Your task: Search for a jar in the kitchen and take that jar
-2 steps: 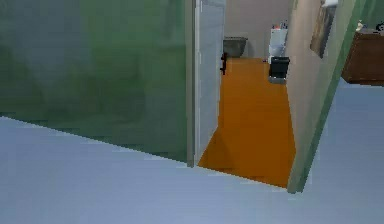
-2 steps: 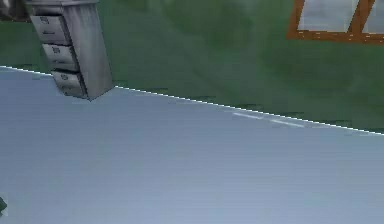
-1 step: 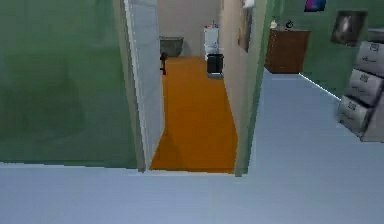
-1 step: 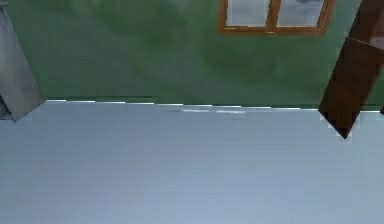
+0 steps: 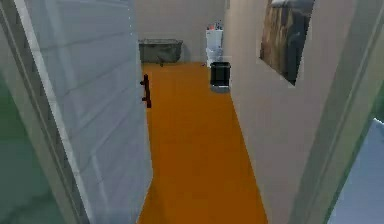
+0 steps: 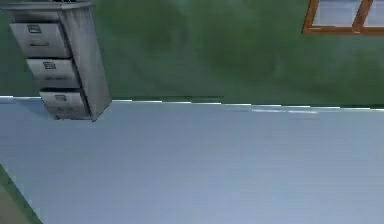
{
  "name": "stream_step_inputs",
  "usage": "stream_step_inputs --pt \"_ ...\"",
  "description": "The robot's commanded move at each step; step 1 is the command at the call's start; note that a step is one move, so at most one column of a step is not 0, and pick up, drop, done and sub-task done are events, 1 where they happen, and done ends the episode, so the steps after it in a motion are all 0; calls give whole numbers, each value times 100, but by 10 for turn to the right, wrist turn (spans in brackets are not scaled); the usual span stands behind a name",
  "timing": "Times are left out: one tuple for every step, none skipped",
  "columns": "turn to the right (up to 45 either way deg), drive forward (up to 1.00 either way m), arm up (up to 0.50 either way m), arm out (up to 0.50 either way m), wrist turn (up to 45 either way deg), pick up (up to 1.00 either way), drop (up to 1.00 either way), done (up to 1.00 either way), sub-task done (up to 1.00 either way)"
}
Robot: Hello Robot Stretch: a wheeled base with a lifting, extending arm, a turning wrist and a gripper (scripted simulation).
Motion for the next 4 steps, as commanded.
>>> stream_step_inputs --pt "0 100 0 0 0 0 0 0 0" --pt "30 0 0 0 0 0 0 0 0" --pt "0 70 0 0 0 0 0 0 0" --pt "-270 0 0 0 0 0 0 0 0"
